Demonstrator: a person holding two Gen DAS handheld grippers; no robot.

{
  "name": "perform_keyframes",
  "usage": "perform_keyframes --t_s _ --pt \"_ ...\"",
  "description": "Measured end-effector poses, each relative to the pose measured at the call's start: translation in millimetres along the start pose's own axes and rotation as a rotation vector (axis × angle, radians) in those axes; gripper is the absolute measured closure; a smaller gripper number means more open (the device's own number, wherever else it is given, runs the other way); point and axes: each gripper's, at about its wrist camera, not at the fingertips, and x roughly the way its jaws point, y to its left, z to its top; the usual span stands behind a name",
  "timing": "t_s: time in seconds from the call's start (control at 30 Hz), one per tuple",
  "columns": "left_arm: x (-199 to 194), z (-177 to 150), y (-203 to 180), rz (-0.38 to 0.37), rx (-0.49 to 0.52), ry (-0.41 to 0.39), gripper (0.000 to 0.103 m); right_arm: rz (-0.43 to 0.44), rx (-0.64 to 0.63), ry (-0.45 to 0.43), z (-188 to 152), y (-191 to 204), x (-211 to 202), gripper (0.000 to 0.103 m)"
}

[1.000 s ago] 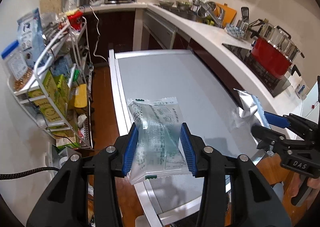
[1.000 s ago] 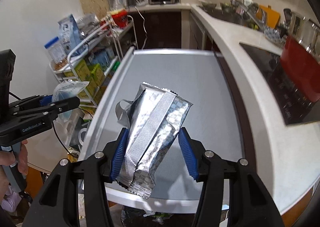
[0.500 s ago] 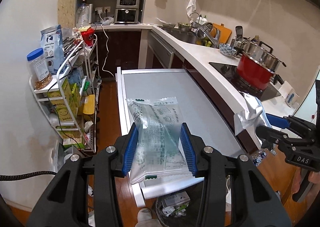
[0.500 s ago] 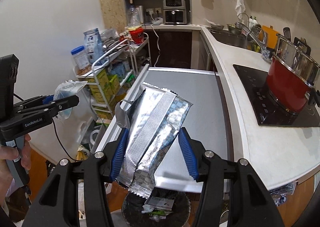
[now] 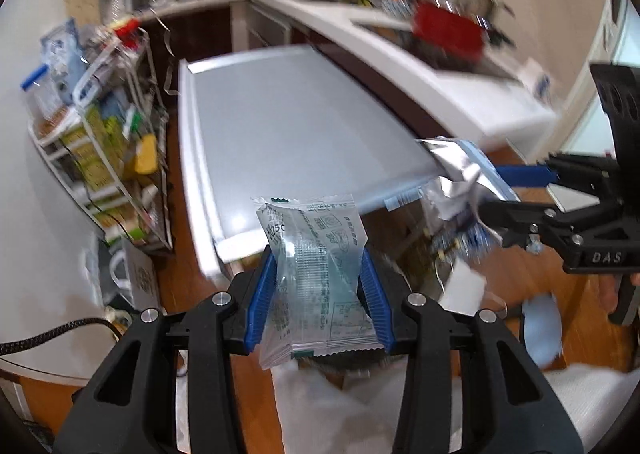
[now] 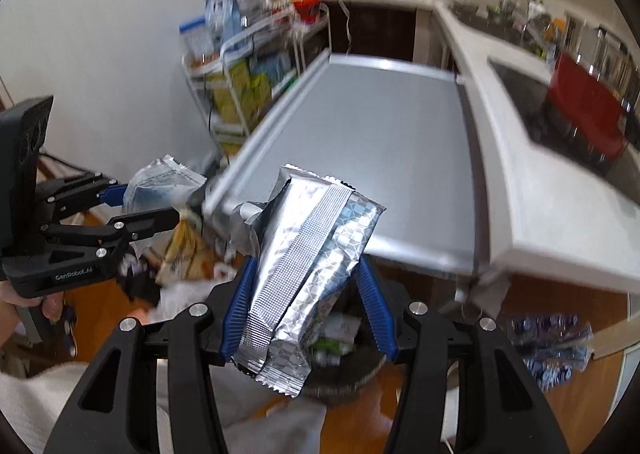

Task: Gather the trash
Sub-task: 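Lift the plastic bag and foil wrapper and carry them over the bin, then open both grippers to drop the bag and wrapper into the bin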

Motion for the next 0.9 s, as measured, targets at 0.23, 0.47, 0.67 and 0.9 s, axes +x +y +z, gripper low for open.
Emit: perform_keyframes --t_s 0.23,0.47,0.67,0.9 --pt "57.5 -36.1 -10.9 -0.043 0.036 0.164 0.060 0.004 0.058 0.166 -42.7 -9.8 61.7 0.052" --pt "117.6 -45.7 -6.7 -0.069 -0.002 0.266 0.060 -0.016 0.119 0.266 -61.7 -22.1 120.1 0.052" --pt "137.3 -45.0 -8.4 -0.075 -0.027 0.290 0.059 -0.035 0.147 0.308 -67.1 -27.1 143.2 0.052" --pt "135.2 -37.0 -8.9 -0.072 -0.047 0.278 0.026 -0.059 0.189 0.299 -64.0 -43.1 143.2 0.029"
